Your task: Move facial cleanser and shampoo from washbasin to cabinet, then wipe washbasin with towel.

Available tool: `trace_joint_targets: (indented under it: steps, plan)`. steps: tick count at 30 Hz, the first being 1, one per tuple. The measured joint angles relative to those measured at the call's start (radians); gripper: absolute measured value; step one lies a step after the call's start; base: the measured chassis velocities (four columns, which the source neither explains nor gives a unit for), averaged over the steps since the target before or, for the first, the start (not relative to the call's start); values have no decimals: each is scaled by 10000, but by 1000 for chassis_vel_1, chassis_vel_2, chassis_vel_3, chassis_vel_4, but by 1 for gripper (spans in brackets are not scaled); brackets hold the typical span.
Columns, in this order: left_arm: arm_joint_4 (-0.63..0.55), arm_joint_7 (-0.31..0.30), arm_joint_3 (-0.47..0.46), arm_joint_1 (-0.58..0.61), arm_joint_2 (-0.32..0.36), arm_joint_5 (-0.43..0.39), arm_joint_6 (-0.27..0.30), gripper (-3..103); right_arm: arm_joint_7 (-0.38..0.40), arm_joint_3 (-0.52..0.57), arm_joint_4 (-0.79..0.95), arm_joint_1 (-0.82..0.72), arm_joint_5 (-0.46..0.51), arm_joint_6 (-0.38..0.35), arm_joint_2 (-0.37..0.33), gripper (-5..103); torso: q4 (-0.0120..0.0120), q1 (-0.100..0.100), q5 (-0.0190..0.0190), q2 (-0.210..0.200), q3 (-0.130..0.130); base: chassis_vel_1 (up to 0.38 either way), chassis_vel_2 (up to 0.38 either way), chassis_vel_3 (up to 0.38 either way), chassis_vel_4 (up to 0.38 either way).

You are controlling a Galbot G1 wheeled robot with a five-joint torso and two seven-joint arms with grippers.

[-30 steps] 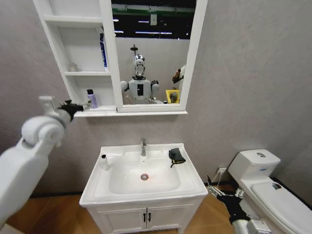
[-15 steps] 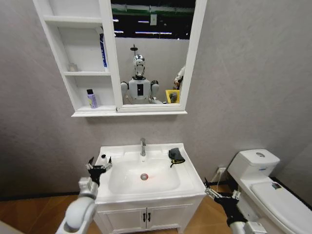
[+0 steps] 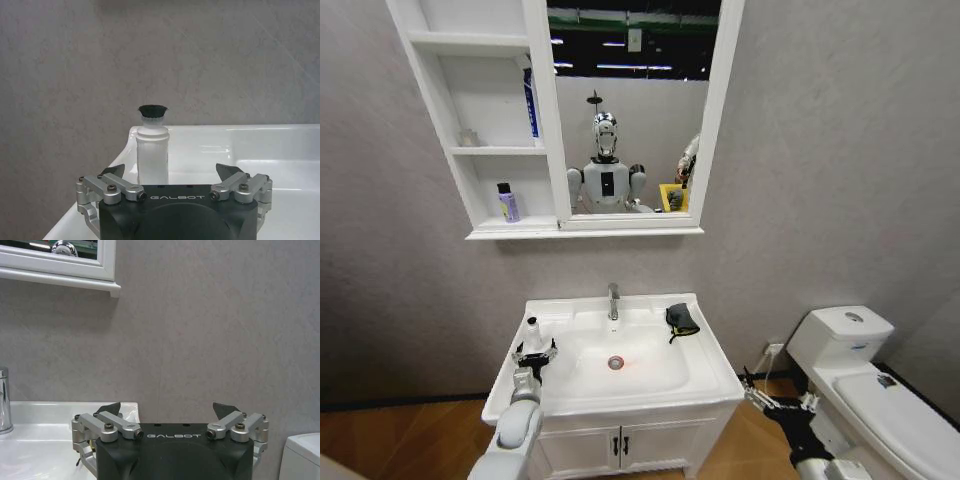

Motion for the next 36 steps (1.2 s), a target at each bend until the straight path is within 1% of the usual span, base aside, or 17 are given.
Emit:
trace_joint_targets:
  steps: [9,12,13,15,16,19,20,21,23,26,27,29,30,32,33,34,36]
  plan:
    - [1259,14,-15,-1145,-25,-7,-227,100,-20,243,-99,-62,54,131,0,100,0,1,0,0,0,0,0,0,0]
    - [1738,-22,-38,-1395,-49,-12,-373,86,-19,317,-107,-60,78,138,24,100,0,0,-1,0,0,0,0,0,0]
    - [1738,-22,-38,-1395,-49,-12,-373,86,-19,317,-107,-60,78,138,24,100,0,0,-1,0,0,0,0,0,0]
    - [1743,-19,-51,-1303,-51,-46,-354,75,-19,321,-107,-55,78,137,37,100,1,0,-1,0,0,0,0,0,0]
    - [1743,-19,-51,-1303,-51,-46,-354,75,-19,321,-107,-55,78,137,37,100,1,0,-1,0,0,0,0,0,0]
    - [1495,-41,-78,-1155,-28,-125,-237,58,0,267,-107,-37,30,123,85,100,1,0,-2,0,0,0,0,0,0]
    - [1495,-41,-78,-1155,-28,-125,-237,58,0,267,-107,-37,30,123,85,100,1,0,-2,0,0,0,0,0,0]
    - [1231,-92,-83,-1048,4,-181,-49,53,10,242,-96,-30,8,112,103,100,0,0,-2,0,0,0,0,0,0]
    - [997,-124,-83,-947,39,-252,101,53,17,232,-83,-24,-1,104,112,100,0,0,-2,0,0,0,0,0,0]
    - [-551,-345,-60,-240,412,-614,942,37,45,196,-13,-12,-66,38,127,100,1,0,-5,0,0,0,0,0,0]
    - [-551,-345,-60,-240,412,-614,942,37,45,196,-13,-12,-66,38,127,100,1,0,-5,0,0,0,0,0,0]
    - [-2195,-592,-46,266,1060,-1149,1613,30,56,152,18,-39,-106,23,147,100,3,-3,0,1,0,0,0,0,0]
    - [-2195,-592,-46,266,1060,-1149,1613,30,56,152,18,-39,-106,23,147,100,3,-3,0,1,0,0,0,0,0]
    - [-3303,-879,-32,413,1542,-1667,2047,30,60,85,19,-39,-177,22,184,100,3,-3,-1,1,-2,0,0,0,0]
    - [-3303,-879,-32,413,1542,-1667,2047,30,60,85,19,-39,-177,22,184,100,3,-3,-1,1,-2,0,0,0,0]
    - [-4093,-1162,11,441,1893,-2092,2383,30,60,25,19,-39,-239,22,247,100,2,-4,0,3,-2,0,0,0,0]
    - [-5605,-1980,169,314,2653,-3334,3457,30,59,-82,19,-56,-313,30,346,100,0,-3,-1,2,-2,0,0,0,0]
